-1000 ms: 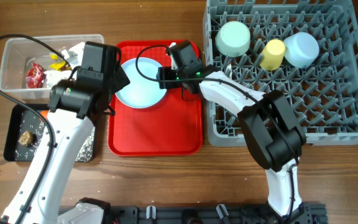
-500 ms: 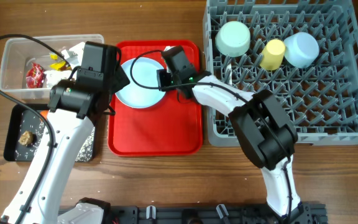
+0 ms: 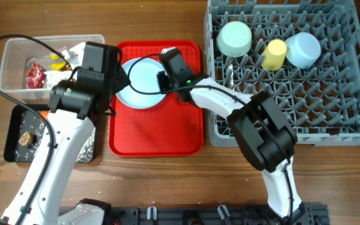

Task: Sort waste into correct bins and load items into the dishwasher rack
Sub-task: 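Move the right gripper to the light-blue plate rim on the tray, then grip the light-blue plate rim and lift it with the right gripper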

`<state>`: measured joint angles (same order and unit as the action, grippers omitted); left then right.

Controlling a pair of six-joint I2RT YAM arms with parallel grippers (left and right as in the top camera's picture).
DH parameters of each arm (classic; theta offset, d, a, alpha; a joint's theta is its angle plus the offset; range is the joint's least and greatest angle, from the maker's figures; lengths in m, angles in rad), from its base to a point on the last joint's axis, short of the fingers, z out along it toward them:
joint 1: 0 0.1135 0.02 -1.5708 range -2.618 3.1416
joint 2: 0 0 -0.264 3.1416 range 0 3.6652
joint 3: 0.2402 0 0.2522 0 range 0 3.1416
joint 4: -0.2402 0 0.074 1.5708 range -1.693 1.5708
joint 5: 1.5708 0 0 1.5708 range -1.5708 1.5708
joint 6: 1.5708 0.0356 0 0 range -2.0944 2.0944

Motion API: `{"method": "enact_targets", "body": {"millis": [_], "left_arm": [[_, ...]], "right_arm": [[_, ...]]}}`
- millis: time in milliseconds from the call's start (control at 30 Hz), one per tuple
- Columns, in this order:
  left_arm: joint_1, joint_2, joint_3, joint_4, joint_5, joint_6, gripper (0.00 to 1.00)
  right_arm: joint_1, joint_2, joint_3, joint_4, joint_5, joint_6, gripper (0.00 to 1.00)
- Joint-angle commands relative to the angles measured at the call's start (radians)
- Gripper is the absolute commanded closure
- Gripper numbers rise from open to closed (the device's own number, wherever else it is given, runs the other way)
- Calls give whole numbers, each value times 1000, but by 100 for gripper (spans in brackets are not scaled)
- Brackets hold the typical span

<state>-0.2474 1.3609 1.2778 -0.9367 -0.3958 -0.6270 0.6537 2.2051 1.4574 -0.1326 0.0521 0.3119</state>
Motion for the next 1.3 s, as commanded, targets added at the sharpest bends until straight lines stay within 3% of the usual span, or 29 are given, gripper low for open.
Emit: {"method": "enact_targets", "body": {"millis": [0,367,667,1100,1267], "left_arm": [[3,-20,7,0,-17,-9,0],[3,-20,7,0,-17,-9,0],[3,-20,7,0,-17,-9,0],[3,-20,7,0,-17,-9,0],[3,-20,7,0,-17,-9,0]], "right_arm": [[25,21,10,9,85,-23,70],[25,21,10,8,84,-23,96],[19,-22,11,11,84,-24,96],[16,-335,11,-183,88,-24,96],[-11,-473,11,-332,299,-24,96]]}}
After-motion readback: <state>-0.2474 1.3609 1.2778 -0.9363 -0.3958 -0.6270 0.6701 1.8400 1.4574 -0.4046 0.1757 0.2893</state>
